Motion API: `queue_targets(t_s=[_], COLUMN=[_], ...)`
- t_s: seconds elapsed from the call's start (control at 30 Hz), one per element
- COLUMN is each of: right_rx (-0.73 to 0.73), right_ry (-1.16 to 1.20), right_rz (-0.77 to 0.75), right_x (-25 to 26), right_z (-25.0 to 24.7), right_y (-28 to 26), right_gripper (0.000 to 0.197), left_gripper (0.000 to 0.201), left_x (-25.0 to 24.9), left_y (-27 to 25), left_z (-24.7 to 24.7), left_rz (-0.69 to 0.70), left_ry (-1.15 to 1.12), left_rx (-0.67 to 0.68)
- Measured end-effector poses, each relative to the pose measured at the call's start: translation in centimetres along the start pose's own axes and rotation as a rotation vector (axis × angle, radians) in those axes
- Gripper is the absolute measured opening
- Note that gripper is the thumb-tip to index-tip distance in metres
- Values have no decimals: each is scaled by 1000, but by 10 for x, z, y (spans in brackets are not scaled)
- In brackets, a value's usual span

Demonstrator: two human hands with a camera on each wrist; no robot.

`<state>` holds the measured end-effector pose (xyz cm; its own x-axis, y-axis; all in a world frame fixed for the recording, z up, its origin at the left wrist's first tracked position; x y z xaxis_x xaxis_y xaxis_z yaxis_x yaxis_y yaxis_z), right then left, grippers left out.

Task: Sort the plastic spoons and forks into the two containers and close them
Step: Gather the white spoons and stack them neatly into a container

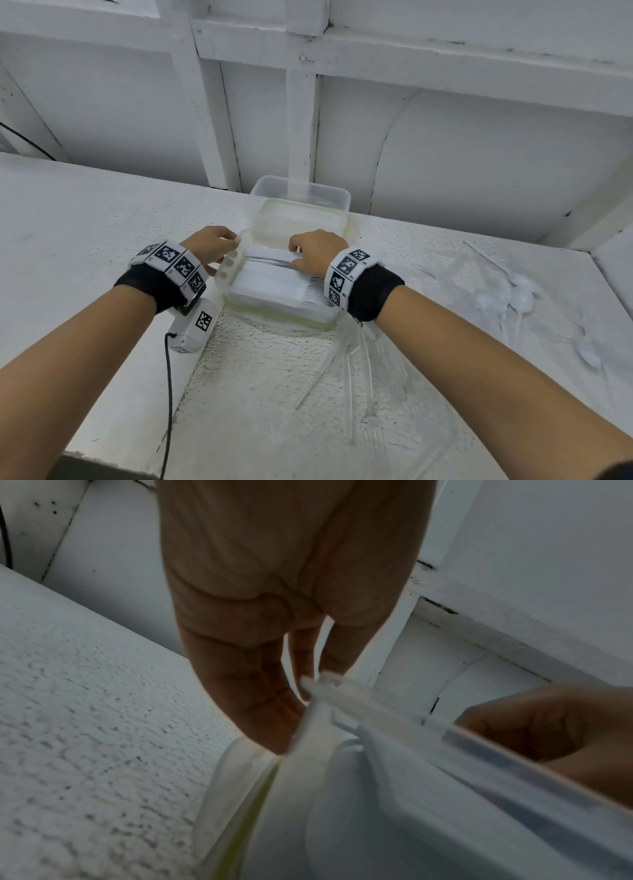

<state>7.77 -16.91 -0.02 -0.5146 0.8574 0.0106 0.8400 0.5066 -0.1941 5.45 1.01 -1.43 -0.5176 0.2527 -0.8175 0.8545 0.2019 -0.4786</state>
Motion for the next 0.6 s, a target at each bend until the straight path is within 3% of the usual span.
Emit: queue_targets(t_s=[0.33, 0.43, 0.5, 0.6], right_rx=[83, 64, 23, -70], right_ry=[121, 122, 163, 233], right_rz=[9, 28, 45, 60], right_x=[-9, -12, -14, -19], right_z=[9, 9, 7, -5], right_y=[-5, -7, -9, -13], right_gripper=[28, 30, 31, 30], left_gripper=[21, 28, 36, 37], left_x=[2, 1, -4, -23], left_y=[3, 3, 4, -2], left_z=[-1, 0, 1, 8], left_rz=[16, 48, 134, 396], left_ry=[12, 131, 328, 471], left_rx=[-8, -19, -74, -172])
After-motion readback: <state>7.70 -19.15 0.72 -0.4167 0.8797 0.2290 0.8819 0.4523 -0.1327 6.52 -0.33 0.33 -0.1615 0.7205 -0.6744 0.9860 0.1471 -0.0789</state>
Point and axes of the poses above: each hand's wrist, its own y-axis towards the middle knuckle, its own z-axis out of the palm, x = y × z, the point moved 6 cm from there along y, towards the middle knuckle, and after that the axes turned 12 degrees about -y, right-handed, at the moved point
